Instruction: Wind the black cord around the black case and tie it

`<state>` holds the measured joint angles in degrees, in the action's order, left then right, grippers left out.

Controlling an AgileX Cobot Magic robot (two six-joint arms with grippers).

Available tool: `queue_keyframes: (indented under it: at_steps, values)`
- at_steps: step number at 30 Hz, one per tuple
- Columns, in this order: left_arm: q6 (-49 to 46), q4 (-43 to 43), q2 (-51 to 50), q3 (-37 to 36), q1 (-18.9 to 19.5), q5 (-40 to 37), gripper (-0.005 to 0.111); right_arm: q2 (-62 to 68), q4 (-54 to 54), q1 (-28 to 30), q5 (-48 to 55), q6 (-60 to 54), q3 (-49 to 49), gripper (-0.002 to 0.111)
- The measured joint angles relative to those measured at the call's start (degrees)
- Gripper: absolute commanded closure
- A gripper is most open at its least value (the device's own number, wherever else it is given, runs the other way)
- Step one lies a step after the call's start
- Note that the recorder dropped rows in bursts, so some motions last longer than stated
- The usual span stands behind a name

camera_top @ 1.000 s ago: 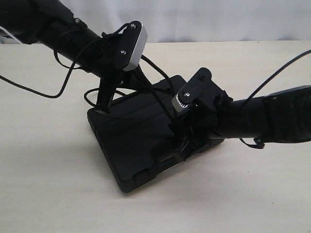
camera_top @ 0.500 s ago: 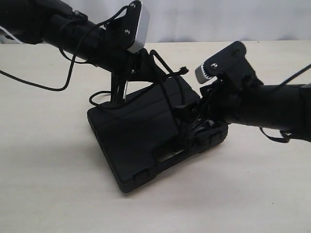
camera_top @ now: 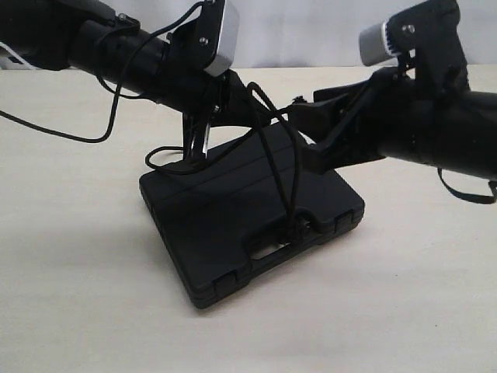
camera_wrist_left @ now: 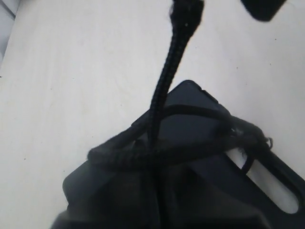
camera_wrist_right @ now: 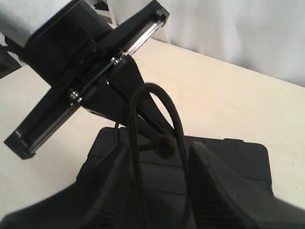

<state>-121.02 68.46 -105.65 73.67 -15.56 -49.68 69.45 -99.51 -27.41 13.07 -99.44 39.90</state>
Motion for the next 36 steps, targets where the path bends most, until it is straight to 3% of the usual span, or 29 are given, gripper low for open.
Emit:
queue_keyframes:
  at_steps: [4,8,12,17,33,36]
  values:
    - [0.0,0.8,0.0,0.0,0.0,-0.26,0.107,2.19,8.37,2.97,6.11,8.31,4.19,0.07]
    - [0.0,0.8,0.0,0.0,0.0,-0.26,0.107,4.29,31.16,11.6,20.54,34.22,14.08,0.07]
    - [0.0,0.8,0.0,0.0,0.0,-0.26,0.107,6.59,45.01,16.15,29.99,49.78,21.13,0.07]
    - [0.0,0.8,0.0,0.0,0.0,-0.26,0.107,9.57,47.21,15.66,36.81,52.13,22.23,0.07]
    - [0.0,0.8,0.0,0.0,0.0,-0.26,0.107,15.11,44.96,15.27,33.99,52.39,22.26,0.07]
    - [0.0,0.8,0.0,0.0,0.0,-0.26,0.107,16.38,44.47,15.27,33.91,52.39,22.26,0.077]
